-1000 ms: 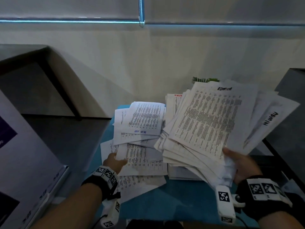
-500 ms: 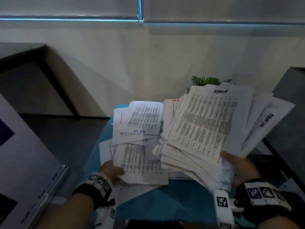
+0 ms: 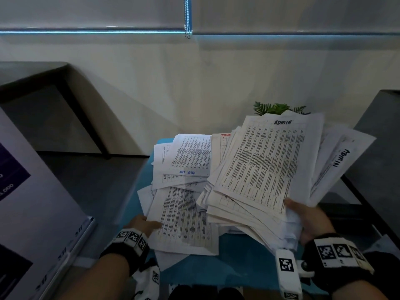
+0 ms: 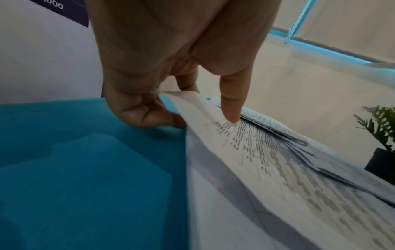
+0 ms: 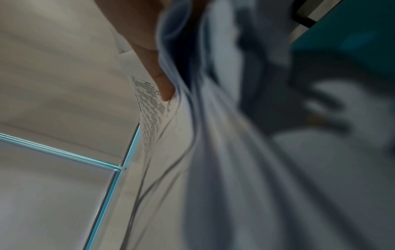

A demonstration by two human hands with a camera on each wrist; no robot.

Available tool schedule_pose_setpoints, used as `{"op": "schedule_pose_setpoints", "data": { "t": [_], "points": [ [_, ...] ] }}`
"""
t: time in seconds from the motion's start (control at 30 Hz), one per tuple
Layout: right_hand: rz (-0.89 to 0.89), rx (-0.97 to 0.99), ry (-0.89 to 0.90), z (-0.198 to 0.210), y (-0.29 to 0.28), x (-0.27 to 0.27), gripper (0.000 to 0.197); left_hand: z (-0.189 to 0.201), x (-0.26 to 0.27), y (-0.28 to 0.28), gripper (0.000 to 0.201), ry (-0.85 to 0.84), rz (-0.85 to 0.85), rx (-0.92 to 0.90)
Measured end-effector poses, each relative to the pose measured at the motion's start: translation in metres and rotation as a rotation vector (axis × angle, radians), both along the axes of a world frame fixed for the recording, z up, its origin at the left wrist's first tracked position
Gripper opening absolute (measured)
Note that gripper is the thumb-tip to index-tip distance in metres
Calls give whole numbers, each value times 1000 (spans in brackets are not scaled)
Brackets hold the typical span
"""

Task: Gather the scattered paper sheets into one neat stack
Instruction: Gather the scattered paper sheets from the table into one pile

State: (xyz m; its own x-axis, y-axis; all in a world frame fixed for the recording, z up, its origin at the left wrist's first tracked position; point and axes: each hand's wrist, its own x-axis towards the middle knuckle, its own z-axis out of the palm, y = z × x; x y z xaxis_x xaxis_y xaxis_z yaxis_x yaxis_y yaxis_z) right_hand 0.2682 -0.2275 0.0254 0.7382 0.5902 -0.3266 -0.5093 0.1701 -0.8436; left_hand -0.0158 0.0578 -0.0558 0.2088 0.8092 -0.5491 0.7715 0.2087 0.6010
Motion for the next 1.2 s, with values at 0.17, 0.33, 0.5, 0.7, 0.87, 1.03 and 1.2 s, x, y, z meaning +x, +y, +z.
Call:
{"op": "schedule_pose_setpoints", "data": {
  "t": [0.17, 0.33, 0.5, 0.7, 0.87, 1.03, 1.2],
  "points": [
    [-13, -66, -35, -3, 2, 0, 110, 3, 8, -9, 50, -157, 209, -68],
    [-63, -117, -38, 7, 3, -6, 27, 10, 12, -22, 58, -193, 200, -234],
    [-98, -194, -46, 16, 2, -13, 69, 58, 6, -33, 62, -317, 108, -12],
    [-130, -278, -99, 23, 5, -20, 43, 173, -4, -59, 19, -518, -84, 438],
    [-119, -340, -117, 24, 3, -25, 33, 255, -17, -93, 26, -665, -295, 751],
    [-138, -315, -109, 26, 1, -28, 34, 292, -18, -108, 23, -822, -293, 847],
    [-12, -326, -53, 35, 2, -37, 5, 262, 15, -84, 17, -956, -169, 473]
  ]
}}
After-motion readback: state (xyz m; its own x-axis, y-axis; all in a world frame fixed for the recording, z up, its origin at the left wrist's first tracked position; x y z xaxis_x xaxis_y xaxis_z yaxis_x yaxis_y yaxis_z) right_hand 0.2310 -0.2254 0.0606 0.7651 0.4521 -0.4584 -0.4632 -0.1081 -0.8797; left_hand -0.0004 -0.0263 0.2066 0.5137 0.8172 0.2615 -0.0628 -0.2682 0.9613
